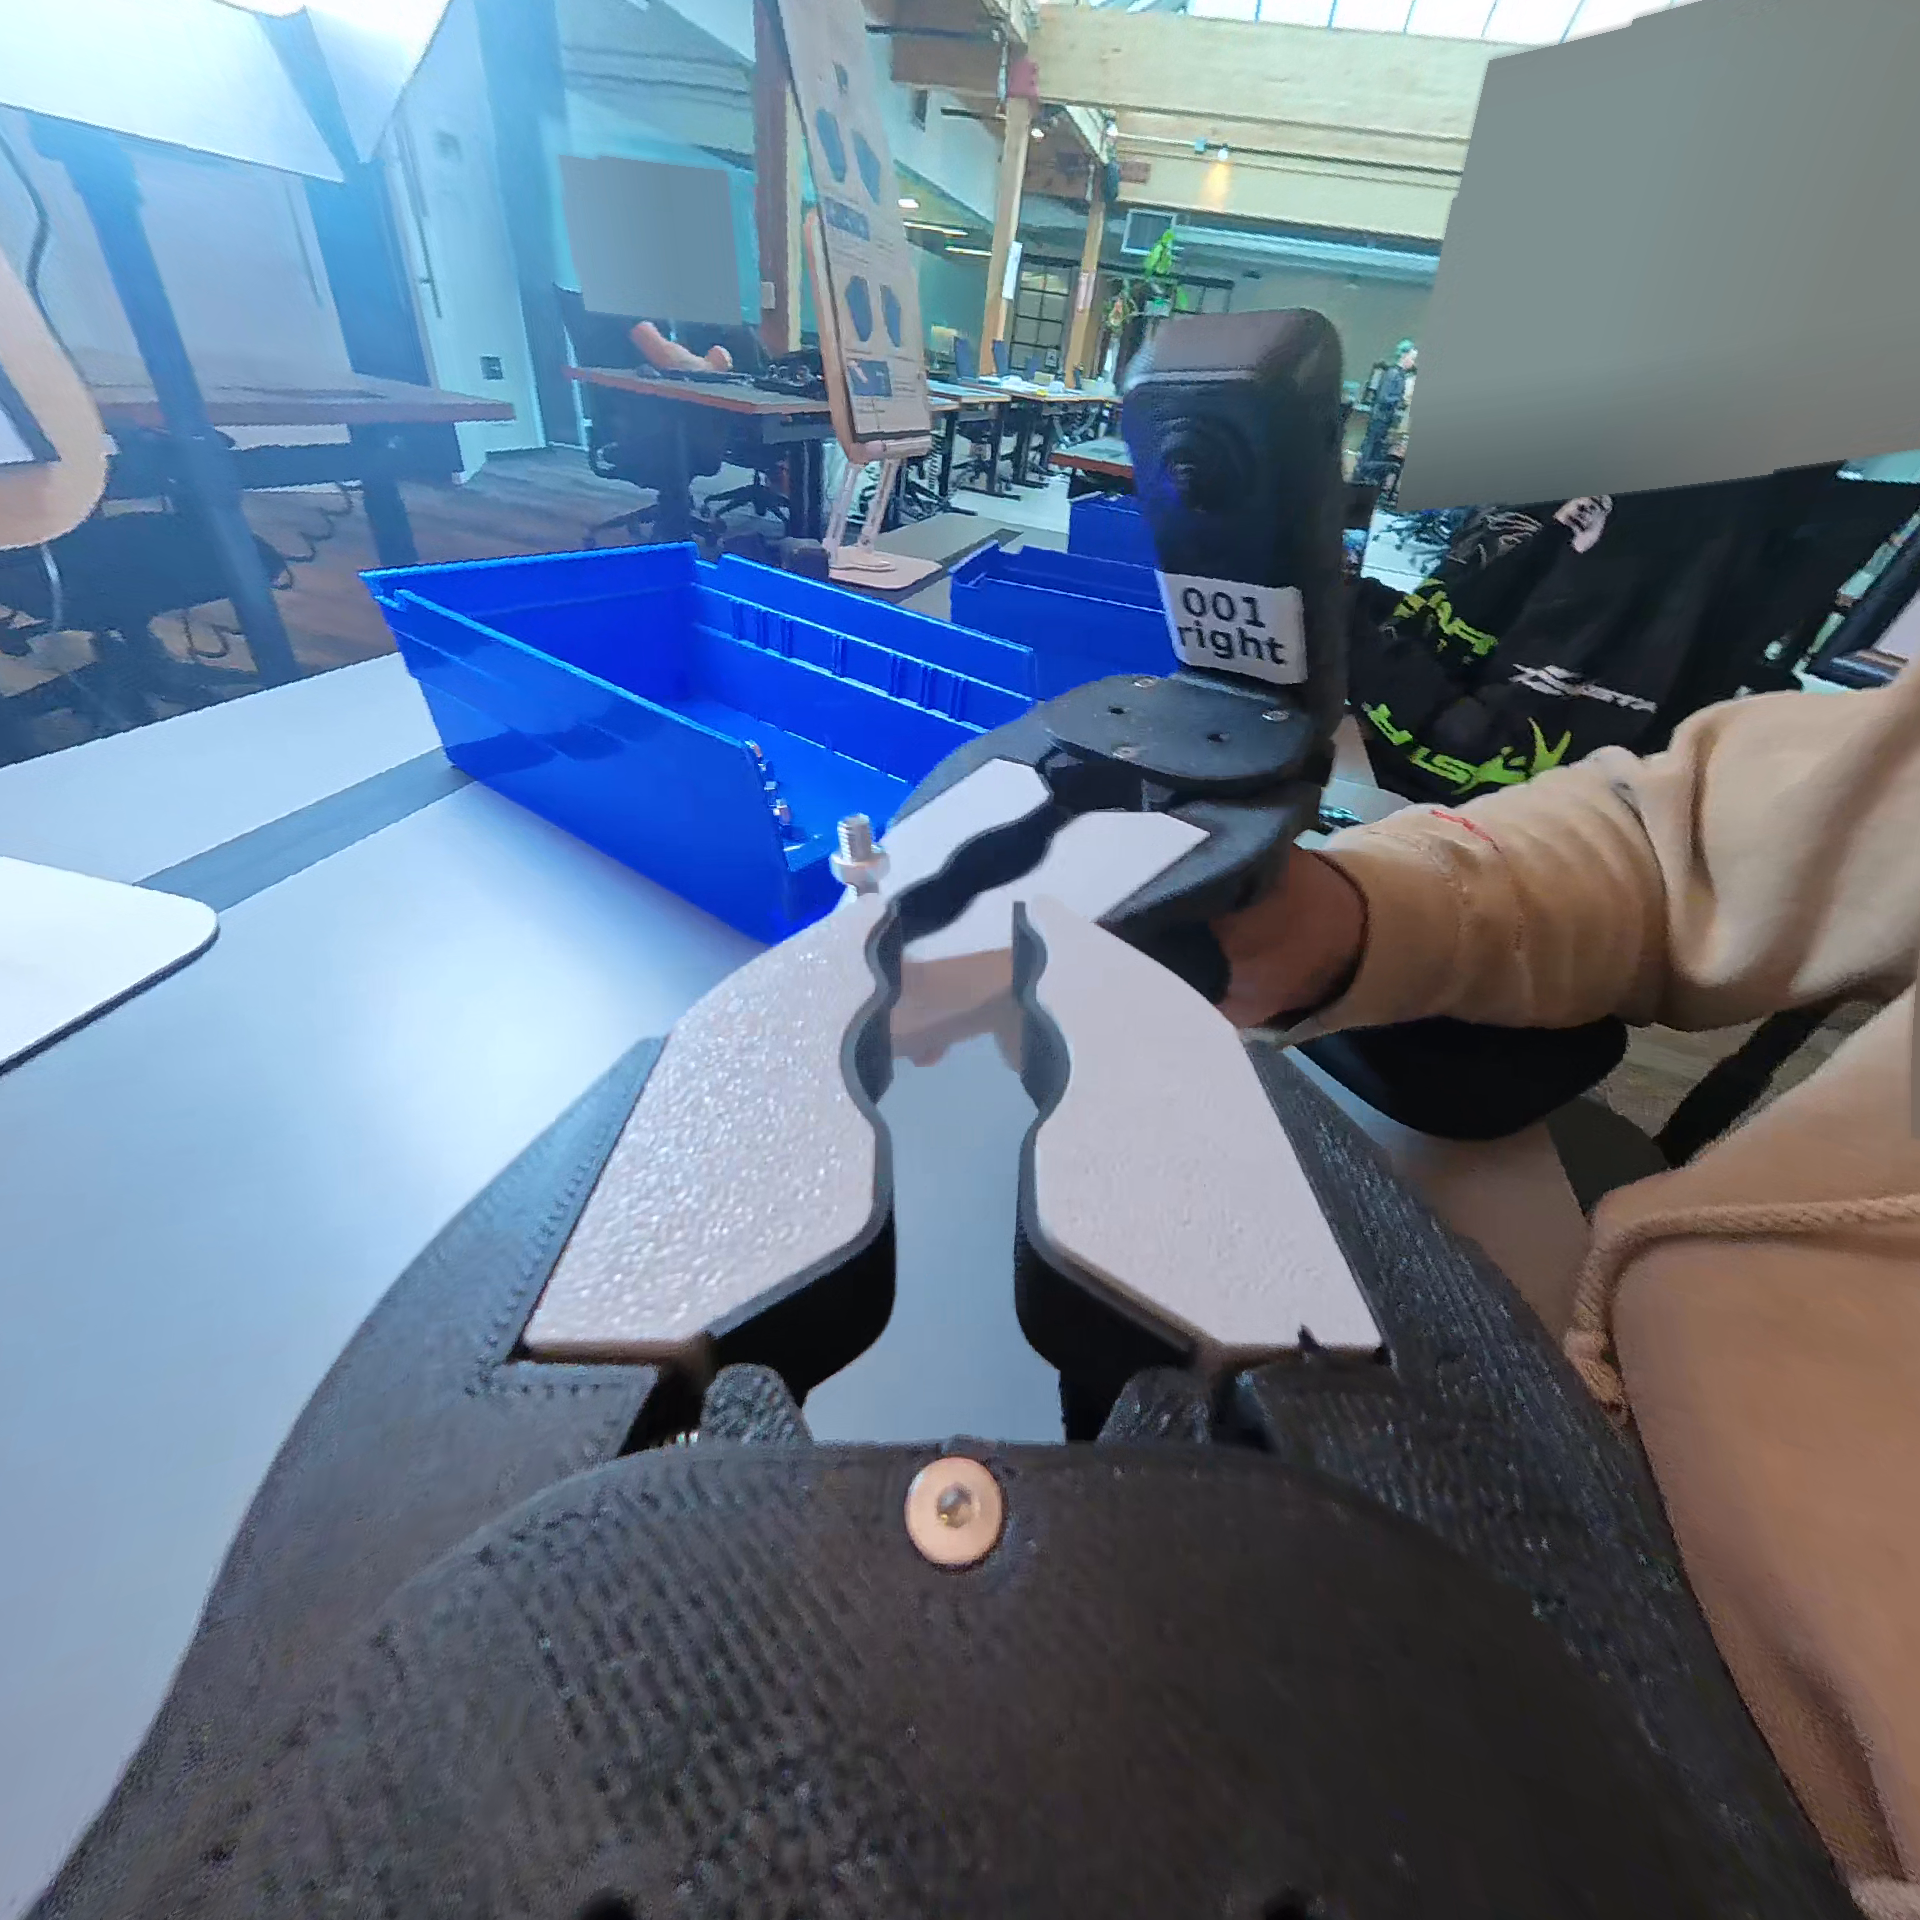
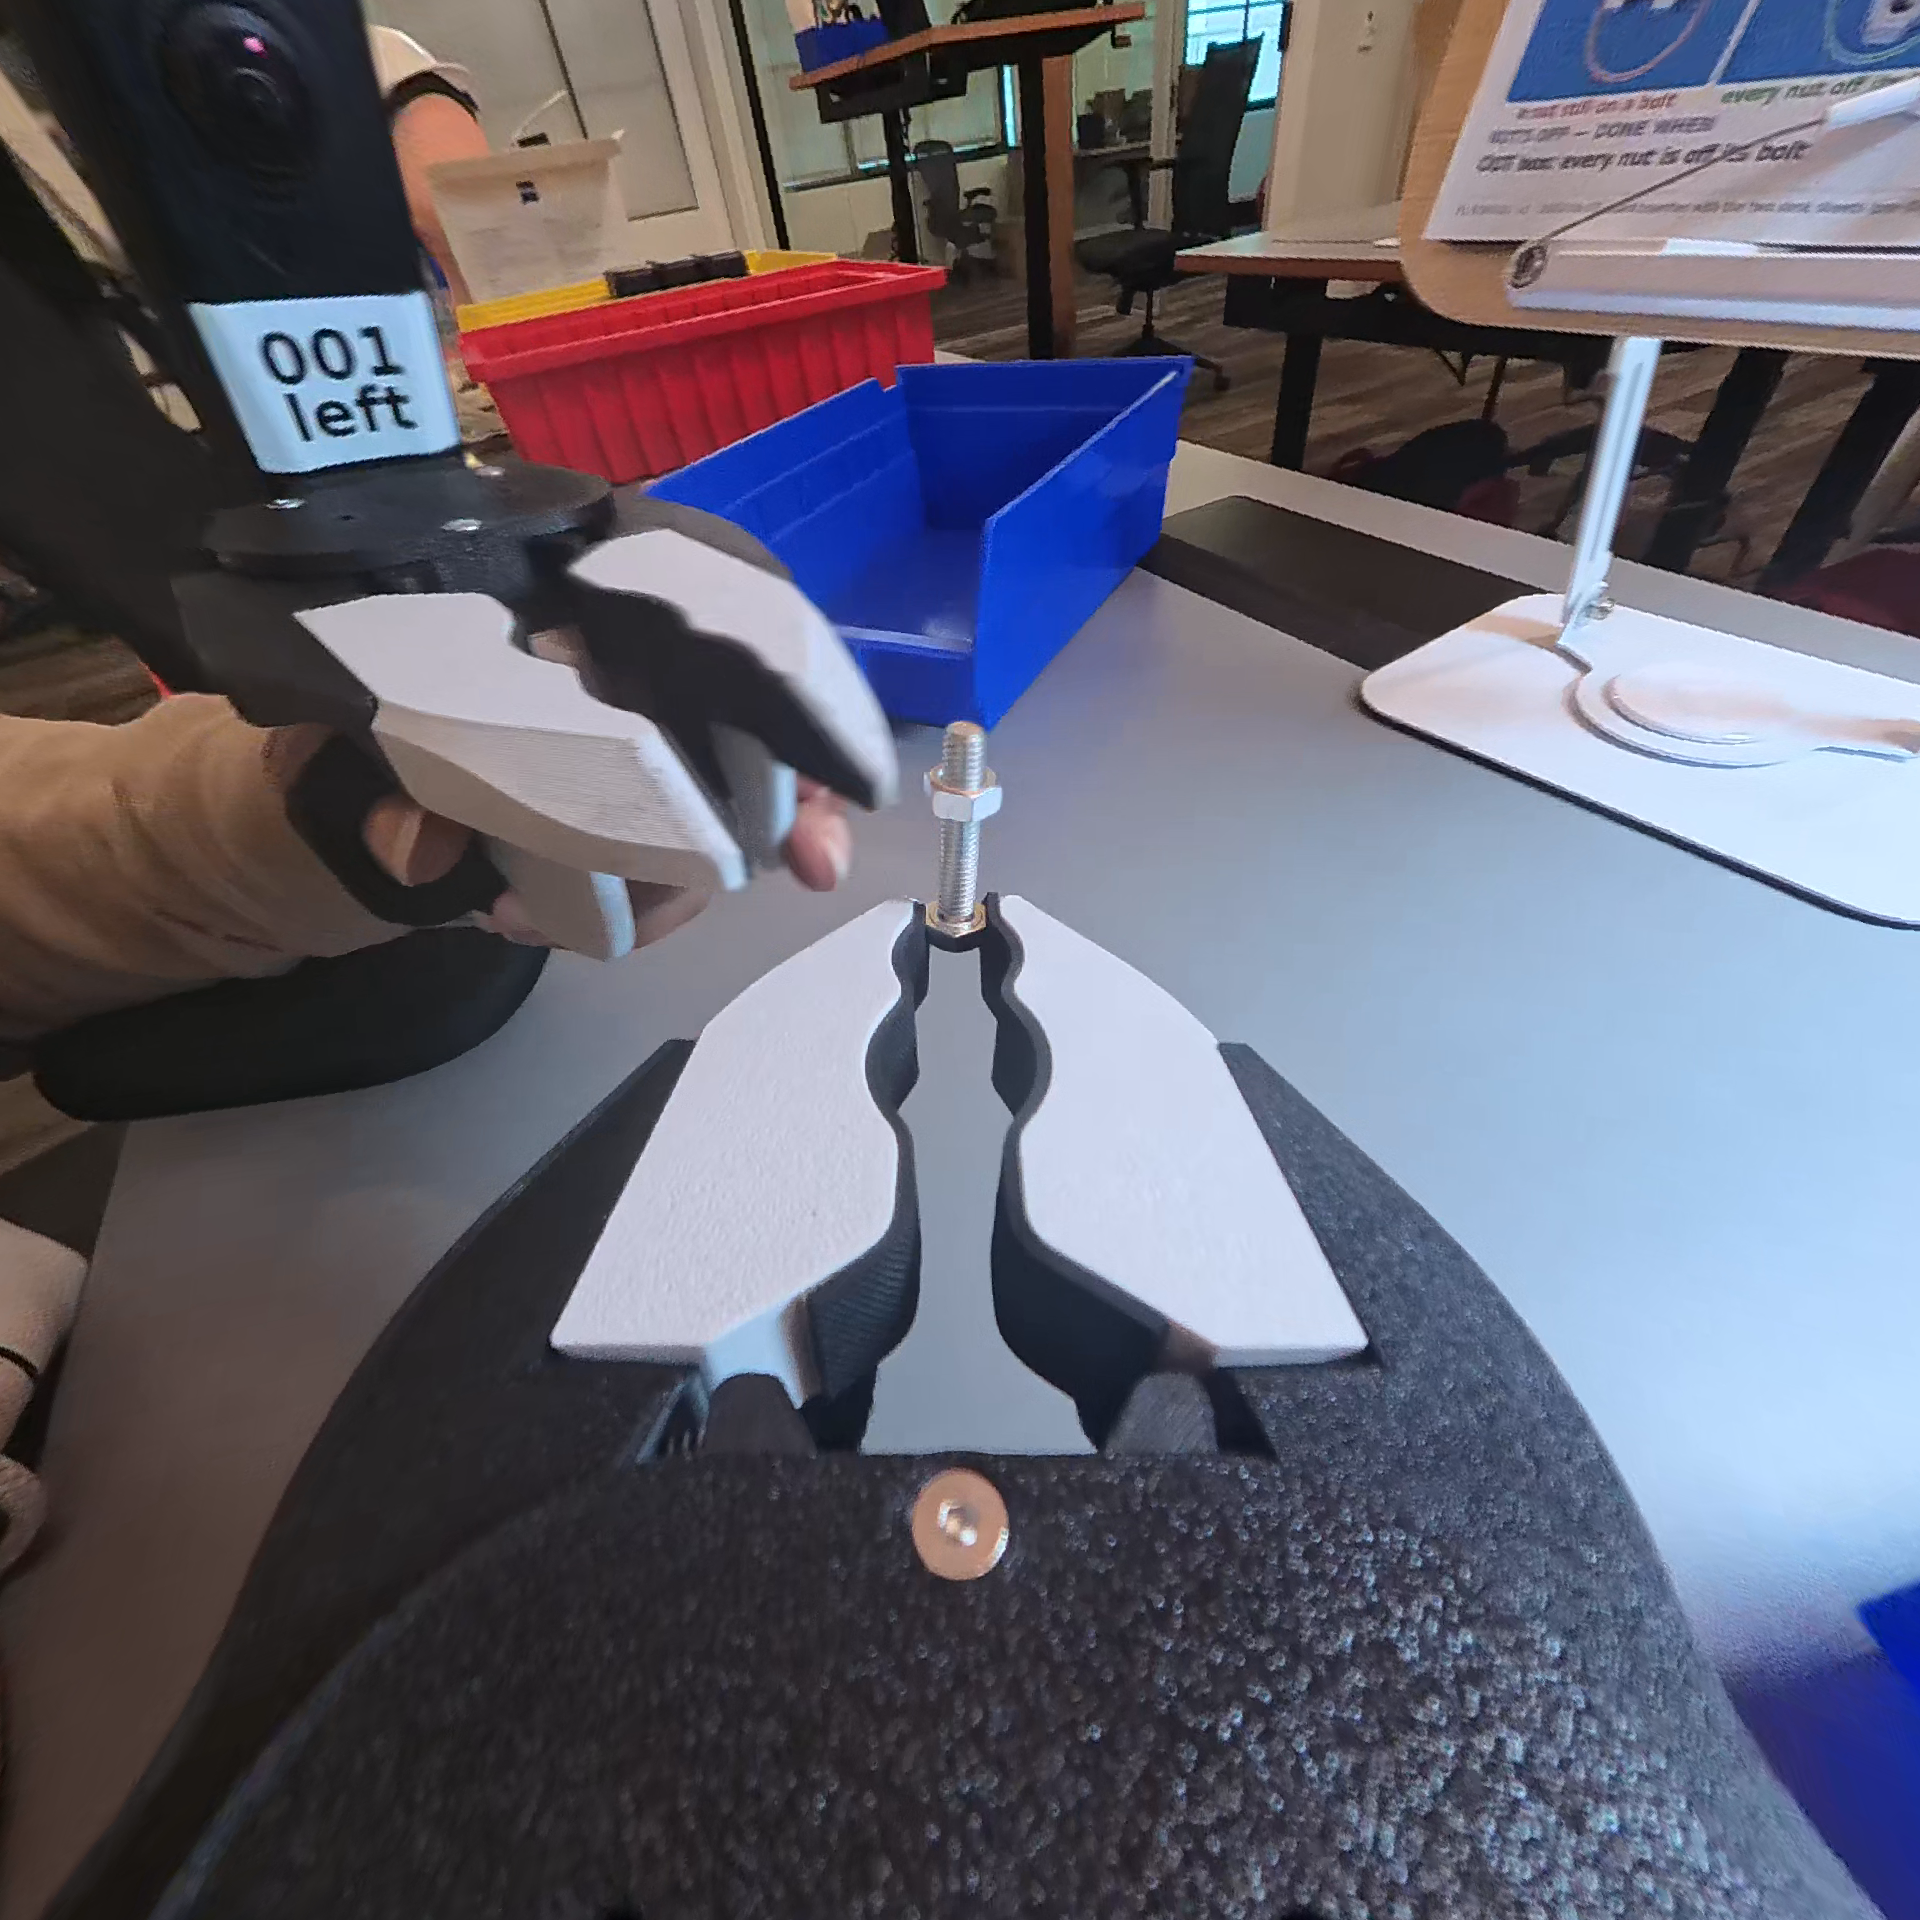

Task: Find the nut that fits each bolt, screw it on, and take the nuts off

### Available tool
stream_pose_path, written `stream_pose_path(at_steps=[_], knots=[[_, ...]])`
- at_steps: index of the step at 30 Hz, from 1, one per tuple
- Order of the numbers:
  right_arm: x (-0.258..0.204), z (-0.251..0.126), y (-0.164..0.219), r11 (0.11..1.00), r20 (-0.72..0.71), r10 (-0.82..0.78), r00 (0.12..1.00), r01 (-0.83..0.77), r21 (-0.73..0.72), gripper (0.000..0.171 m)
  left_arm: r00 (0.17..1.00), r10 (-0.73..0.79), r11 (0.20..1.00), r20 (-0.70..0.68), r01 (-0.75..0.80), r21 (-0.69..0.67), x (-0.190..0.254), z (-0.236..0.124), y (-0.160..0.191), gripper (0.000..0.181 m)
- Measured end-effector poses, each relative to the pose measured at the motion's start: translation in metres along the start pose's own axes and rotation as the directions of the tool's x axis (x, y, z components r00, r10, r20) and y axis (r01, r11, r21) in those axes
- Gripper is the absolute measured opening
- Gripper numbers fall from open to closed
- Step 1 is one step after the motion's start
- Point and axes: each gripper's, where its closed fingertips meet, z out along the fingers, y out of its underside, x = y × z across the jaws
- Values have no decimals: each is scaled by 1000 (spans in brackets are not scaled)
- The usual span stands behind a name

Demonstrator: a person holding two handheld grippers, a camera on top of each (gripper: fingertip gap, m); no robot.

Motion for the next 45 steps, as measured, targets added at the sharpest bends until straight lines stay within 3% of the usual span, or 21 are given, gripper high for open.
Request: stream_pose_path(at_steps=[3, 7, 8, 9, 17, 19, 21, 24, 29, 32, 34, 37, 41, 45], knots=[[-11, 4, 3, 1000, 31, -17, 999, 17, -12, 9, 999, -14, 1000, 32, 14, -5, -6, 6, 3, 40], [-9, 3, 2, 1000, 25, -7, 1000, 7, -11, 9, 1000, 16, 1000, 13, -16, -13, 0, 3, 2, 32], [-6, 2, 1, 1000, 14, -2, 1000, 3, -8, 9, 1000, 20, 1000, -21, -20, -9, 4, 0, 0, 14], [-2, 1, 1, 1000, 5, 2, 1000, -2, -6, 9, 999, 12, 1000, -32, -11, 13, 6, -3, -3, 12], [-14, 5, 3, 1000, 41, -15, 999, 16, -18, 9, 999, 41, 999, 35, -41, 7, -4, 4, 0, 36], [-13, 5, 3, 1000, 37, -15, 999, 16, -19, 9, 999, 49, 999, 21, -49, 3, -1, 3, 0, 32], [-6, 3, 1, 1000, 19, -1, 1000, 1, -9, 9, 999, 44, 999, -29, -44, 15, 6, -3, -4, 8], [0, 0, -2, 1000, 4, 10, 1000, -10, 1, 9, 999, 50, 998, -2, -50, 34, 2, -6, -9, 12], [-13, 4, 2, 1000, 41, -10, 999, 11, -11, 9, 998, 39, 999, 41, -39, 8, -6, 3, -1, 37], [-14, 4, 2, 1000, 44, -15, 999, 16, -12, 10, 999, 44, 999, 9, -44, 5, 0, 2, -1, 30], [-8, 2, 0, 1000, 23, -4, 1000, 4, -1, 10, 999, 42, 999, -26, -42, 12, 4, -4, -5, 8], [-1, -1, -3, 1000, 7, 7, 1000, -7, 9, 10, 999, 50, 998, -3, -50, 26, 1, -7, -8, 13], [-13, 3, 0, 1000, 41, -11, 999, 12, -2, 10, 998, 45, 999, 37, -46, 18, -7, 0, -5, 34], [-14, 4, 1, 1000, 45, -12, 999, 13, -4, 10, 998, 60, 998, 4, -61, 10, 1, 0, -3, 30]])
